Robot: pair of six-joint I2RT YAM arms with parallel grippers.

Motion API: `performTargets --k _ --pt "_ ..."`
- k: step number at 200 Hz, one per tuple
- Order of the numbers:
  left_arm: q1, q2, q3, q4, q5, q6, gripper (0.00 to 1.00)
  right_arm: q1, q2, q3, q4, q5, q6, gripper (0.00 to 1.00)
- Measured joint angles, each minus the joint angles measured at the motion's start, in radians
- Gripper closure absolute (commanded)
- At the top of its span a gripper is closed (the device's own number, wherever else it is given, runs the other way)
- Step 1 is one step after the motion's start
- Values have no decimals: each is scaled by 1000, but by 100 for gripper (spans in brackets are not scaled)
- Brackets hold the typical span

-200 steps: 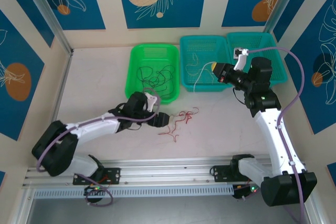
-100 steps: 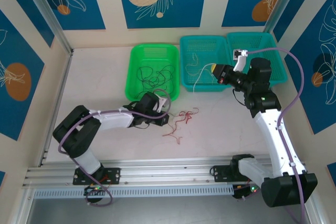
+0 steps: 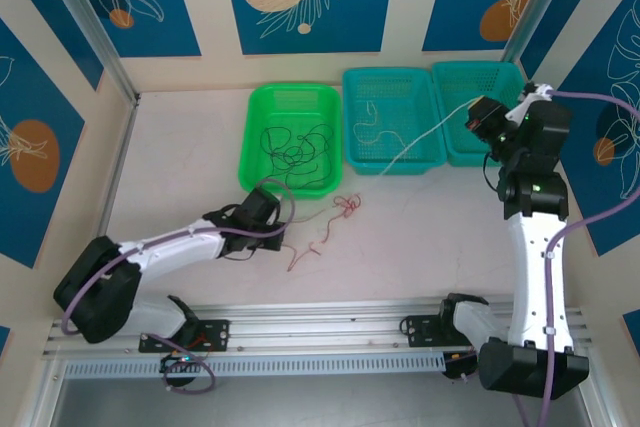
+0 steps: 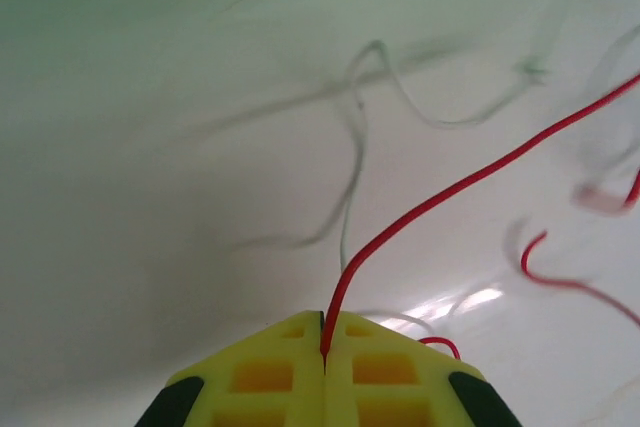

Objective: Untangle the cables

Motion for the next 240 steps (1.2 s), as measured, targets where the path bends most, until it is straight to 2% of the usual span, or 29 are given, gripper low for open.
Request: performTargets --k 54,112,150,172,216,240 --pt "236 -164 -63 -200 -95 -59 100 -48 51 107 -9 136 3 100" --pt "444 -240 -107 -311 -115 -68 100 -61 81 150 -31 183 -22 100" --pt "620 -270 -138 -314 -87 -50 100 -106 93 186 -32 208 -17 100" --pt "651 -273 -145 -314 -69 -45 100 -116 93 186 -30 189 -12 100" --pt "661 -322 -155 -263 24 -6 99 -93 96 188 49 40 -11 100" --pt "661 -380 -160 -234 67 -5 98 -67 127 245 75 -23 -15 100"
